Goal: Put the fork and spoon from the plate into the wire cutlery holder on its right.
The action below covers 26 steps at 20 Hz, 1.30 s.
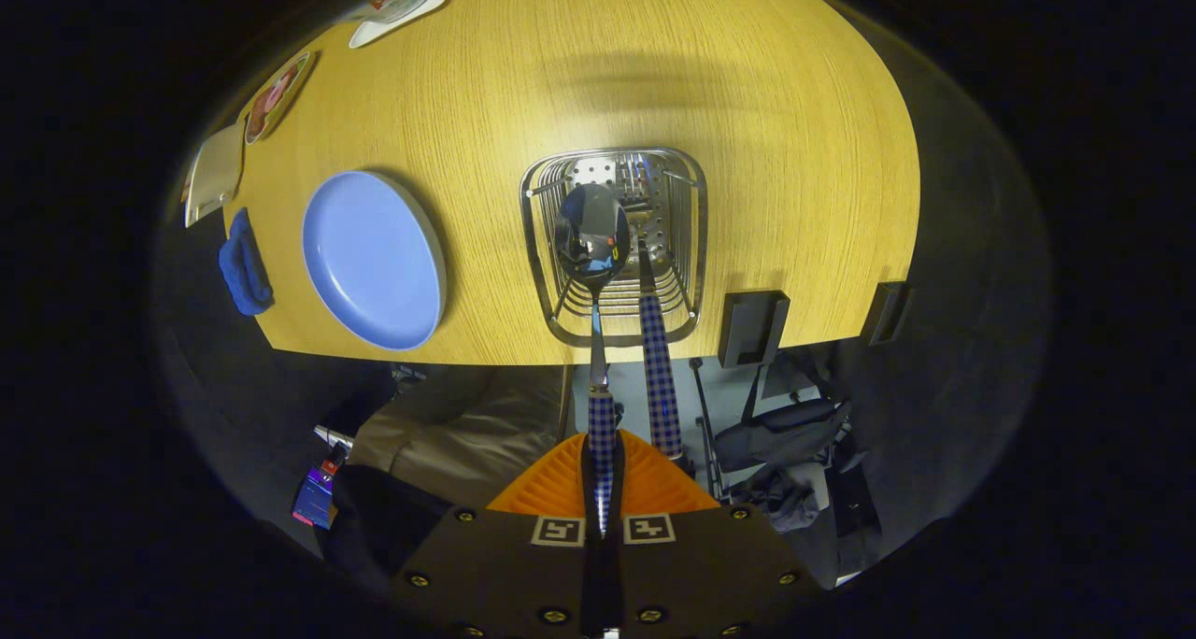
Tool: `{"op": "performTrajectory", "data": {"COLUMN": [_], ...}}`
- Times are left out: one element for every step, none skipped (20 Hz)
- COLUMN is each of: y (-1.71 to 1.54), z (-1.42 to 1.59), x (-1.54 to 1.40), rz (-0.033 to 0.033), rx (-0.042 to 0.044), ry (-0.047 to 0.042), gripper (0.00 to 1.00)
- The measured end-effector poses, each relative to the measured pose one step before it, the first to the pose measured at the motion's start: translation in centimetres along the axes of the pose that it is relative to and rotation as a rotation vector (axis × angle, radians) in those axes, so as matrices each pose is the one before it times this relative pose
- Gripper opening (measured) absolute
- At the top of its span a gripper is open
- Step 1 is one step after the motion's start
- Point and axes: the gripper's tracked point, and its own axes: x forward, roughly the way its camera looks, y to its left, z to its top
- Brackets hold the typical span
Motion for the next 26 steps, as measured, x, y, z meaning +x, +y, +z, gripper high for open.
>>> {"op": "performTrajectory", "data": {"y": [0.091, 0.039, -0.018, 0.04, 0.063, 0.061, -0.017, -0.002, -0.129, -0.342, -0.359, -0.121, -0.061, -0.011, -0.095, -0.017, 0.07, -0.008, -0.056, -0.079, 0.134, 0.086, -0.137, -0.086, -0.054, 0.008], "z": [0.074, 0.003, 0.073, 0.029, -0.09, -0.022, -0.061, 0.007, 0.132, 0.315, 0.316, 0.296, 0.049, 0.109, 0.096, 0.052, 0.184, -0.022, 0.168, 0.076, 0.076, 0.194, 0.146, -0.013, -0.024, -0.122], "x": [0.017, 0.139, 0.063, 0.029, 0.024, -0.069, 0.031, -0.04, -0.06, -0.056, 0.039, -0.219, -0.131, 0.01, 0.019, -0.105, -0.142, 0.113, 0.021, -0.003, -0.111, -0.28, -0.111, -0.089, -0.038, -0.068], "rz": [0.0054, 0.0044, 0.00332, 0.00395, 0.00787, 0.00757, 0.00391, 0.00066, -0.00682, -0.02071, -0.02058, -0.00979, -0.00301, -0.00159, -0.00622, -0.00571, -0.00234, -0.00517, -0.00441, -0.00516, -0.00097, -0.00529, -0.00848, -0.00395, -0.00242, -0.00261], "rx": [0.00631, 0.00009, 0.00038, 0.0002, 0.00082, -0.00026, 0.001, 0.00061, -0.00022, -0.00667, -0.00393, 0.00036, -0.00255, -0.00397, -0.00376, -0.00502, -0.00519, -0.00467, -0.00405, -0.00372, -0.0018, -0.00282, -0.00759, -0.00396, -0.00007, -0.00092], "ry": [0.00938, 0.01102, 0.00884, 0.01339, 0.01545, 0.017, 0.0143, 0.01567, 0.01142, 0.00069, 0.00271, 0.00612, 0.00899, 0.00725, 0.00627, 0.00374, -0.00113, 0.00372, -0.00183, -0.00094, -0.00065, -0.00309, -0.00563, -0.0068, -0.00542, -0.00693], "gripper": [0.01, 0.01, 0.01, 0.01, 0.01, 0.01, 0.01, 0.01, 0.01, 0.01, 0.01, 0.01, 0.01, 0.01, 0.0, 0.0, 0.01, 0.06, 0.06, 0.09, 0.09, 0.09, 0.09, 0.1, 0.1, 0.11]}}
